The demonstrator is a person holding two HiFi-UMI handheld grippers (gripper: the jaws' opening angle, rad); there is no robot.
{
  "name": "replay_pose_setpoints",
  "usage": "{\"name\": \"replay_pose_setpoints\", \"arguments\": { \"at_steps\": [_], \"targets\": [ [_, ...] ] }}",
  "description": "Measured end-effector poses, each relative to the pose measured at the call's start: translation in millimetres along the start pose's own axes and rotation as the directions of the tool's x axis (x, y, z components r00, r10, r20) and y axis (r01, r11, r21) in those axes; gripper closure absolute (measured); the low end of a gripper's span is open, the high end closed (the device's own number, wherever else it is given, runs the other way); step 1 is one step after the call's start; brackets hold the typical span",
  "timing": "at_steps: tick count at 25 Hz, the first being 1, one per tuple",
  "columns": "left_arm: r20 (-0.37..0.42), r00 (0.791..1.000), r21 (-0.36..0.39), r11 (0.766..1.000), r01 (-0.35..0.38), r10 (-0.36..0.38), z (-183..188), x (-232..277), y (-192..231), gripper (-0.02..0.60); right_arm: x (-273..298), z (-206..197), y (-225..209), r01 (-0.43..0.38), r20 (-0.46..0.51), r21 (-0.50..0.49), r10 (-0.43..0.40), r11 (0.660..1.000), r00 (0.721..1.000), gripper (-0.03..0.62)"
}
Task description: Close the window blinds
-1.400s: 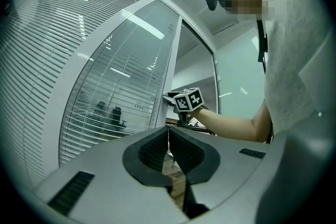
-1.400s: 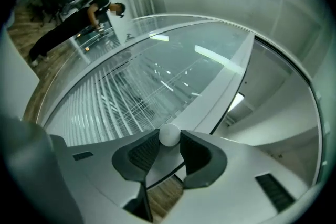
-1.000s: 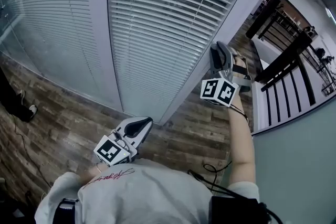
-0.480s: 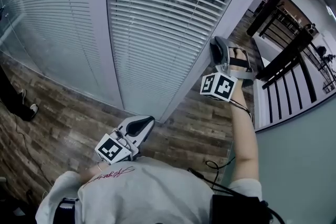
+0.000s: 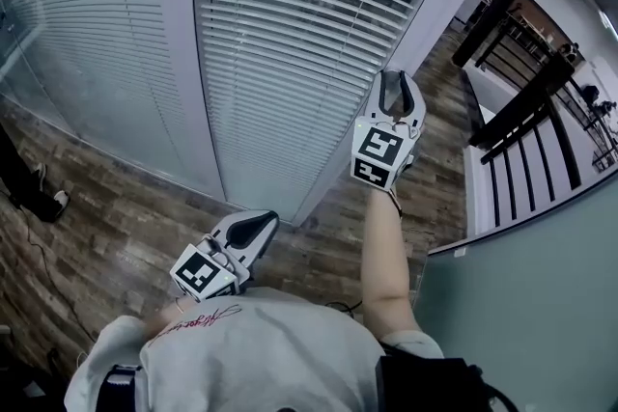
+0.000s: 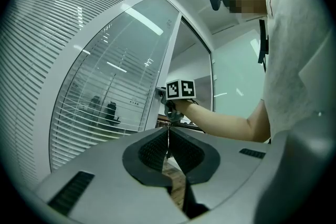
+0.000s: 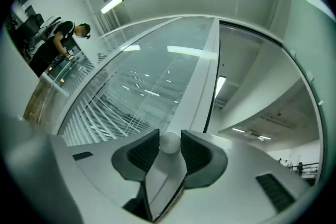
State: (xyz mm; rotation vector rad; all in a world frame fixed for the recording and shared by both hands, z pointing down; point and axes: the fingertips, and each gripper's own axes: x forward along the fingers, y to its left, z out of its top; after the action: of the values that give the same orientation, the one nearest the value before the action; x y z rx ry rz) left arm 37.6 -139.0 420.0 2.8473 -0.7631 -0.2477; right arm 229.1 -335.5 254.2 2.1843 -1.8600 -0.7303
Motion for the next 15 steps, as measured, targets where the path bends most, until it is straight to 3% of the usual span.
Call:
{"name": "replay_pose_setpoints", "arguments": {
  "at_steps": [2, 4, 6, 7, 10, 13, 15],
  "targets": [
    [0.004, 1.0, 0.002, 1.0, -0.002, 0.002, 1, -1, 1, 0.563, 0, 0, -2, 0.033, 0.002, 0.013, -0.033, 0.999, 0.999, 0.459],
    [0.009, 1.0, 0.004, 1.0, -0.009, 0.009, 1, -4, 2, 0.563, 1, 0, -2, 0.039, -0.002, -0.05, -0.039, 0.998, 0.999, 0.461],
    [0.006, 1.0, 0.0, 1.0, -0.017, 0.017, 2, -5, 5, 0.563, 3, 2, 1, 0.026, -0.01, -0.238, -0.029, 0.971, 1.0, 0.461],
    [0.005, 1.0, 0.0, 1.0, -0.018, 0.018, 2, -6, 5, 0.563, 3, 1, 3, 0.008, -0.019, -0.35, -0.016, 0.937, 1.0, 0.461],
    [0.005, 1.0, -0.002, 1.0, -0.019, 0.019, 1, -9, 6, 0.563, 3, -3, 10, -0.081, -0.05, -0.594, 0.065, 0.8, 0.997, 0.462],
    [0.0, 1.0, -0.001, 1.0, -0.012, 0.012, 1, -9, 6, 0.563, 4, -8, 15, -0.143, -0.072, -0.792, 0.143, 0.594, 0.987, 0.462],
    [-0.003, 1.0, 0.003, 1.0, -0.001, 0.001, 1, -7, 3, 0.563, 3, -11, 17, -0.171, -0.096, -0.872, 0.182, 0.458, 0.979, 0.462]
  ]
}}
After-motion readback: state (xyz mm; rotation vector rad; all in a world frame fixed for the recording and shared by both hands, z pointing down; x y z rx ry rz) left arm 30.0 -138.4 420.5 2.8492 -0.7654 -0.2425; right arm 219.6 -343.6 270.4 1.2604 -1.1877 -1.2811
